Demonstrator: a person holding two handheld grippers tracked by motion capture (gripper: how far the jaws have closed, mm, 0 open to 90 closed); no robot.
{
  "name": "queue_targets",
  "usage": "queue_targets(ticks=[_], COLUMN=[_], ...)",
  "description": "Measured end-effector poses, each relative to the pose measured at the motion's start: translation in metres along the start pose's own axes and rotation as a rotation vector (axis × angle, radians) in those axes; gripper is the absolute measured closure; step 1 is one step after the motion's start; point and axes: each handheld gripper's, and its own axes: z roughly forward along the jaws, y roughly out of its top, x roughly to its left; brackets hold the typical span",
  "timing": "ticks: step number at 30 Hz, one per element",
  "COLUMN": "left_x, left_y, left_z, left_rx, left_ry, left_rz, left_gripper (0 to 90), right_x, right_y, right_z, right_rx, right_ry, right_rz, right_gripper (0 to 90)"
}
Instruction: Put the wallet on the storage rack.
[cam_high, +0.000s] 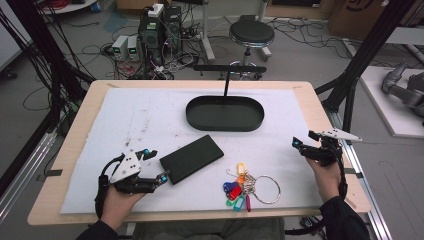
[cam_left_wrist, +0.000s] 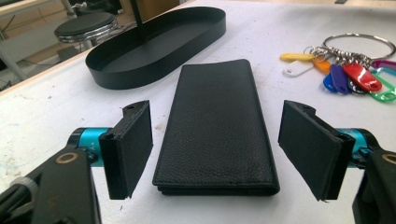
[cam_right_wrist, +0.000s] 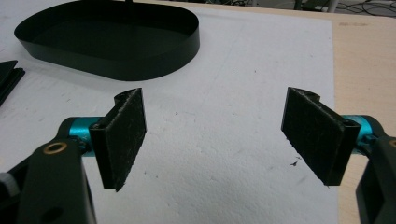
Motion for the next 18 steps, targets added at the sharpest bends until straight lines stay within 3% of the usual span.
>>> queue_targets(ticks=[3,5,6,7,8,10,11,13,18], left_x=[-0.003,-0.007,-0.012,-0.012,-0.017,-0.02,-0.025,-0.029,-0.035], left_y=[-0.002,-0.003,-0.002,-0.002,-0.001,-0.001,-0.001,-0.003,-0.005], left_z=[0.002,0.005,0.01,0.01,0.014,0.017,0.022,0.026,0.033], left_rx=[0.009,0.04,0.064,0.064,0.091,0.104,0.13,0.167,0.208], left_ry=[-0.008,-0.013,-0.022,-0.022,-0.023,-0.023,-0.034,-0.026,-0.031], left_rz=[0.008,0.04,0.086,0.086,0.139,0.162,0.21,0.262,0.333], left_gripper=[27.7,28.3,29.7,30.9,31.5,33.2,35.1,36.4,38.7], right_x=[0.001,0.001,0.001,0.002,0.002,0.003,0.003,0.003,0.003], right_y=[0.0,0.0,0.0,0.001,0.001,0.001,0.001,0.001,0.0], right_z=[0.0,0.001,0.002,0.002,0.003,0.004,0.004,0.005,0.004], right_rx=[0.002,0.002,0.006,0.007,0.006,0.009,0.012,0.015,0.02], right_ry=[-0.001,0.0,0.004,0.002,0.004,0.005,0.006,0.007,0.013], right_rz=[0.004,-0.003,0.001,-0.001,-0.004,-0.007,-0.004,-0.009,-0.005], right_gripper=[22.3,22.3,22.3,22.3,22.3,22.4,22.3,22.3,22.3])
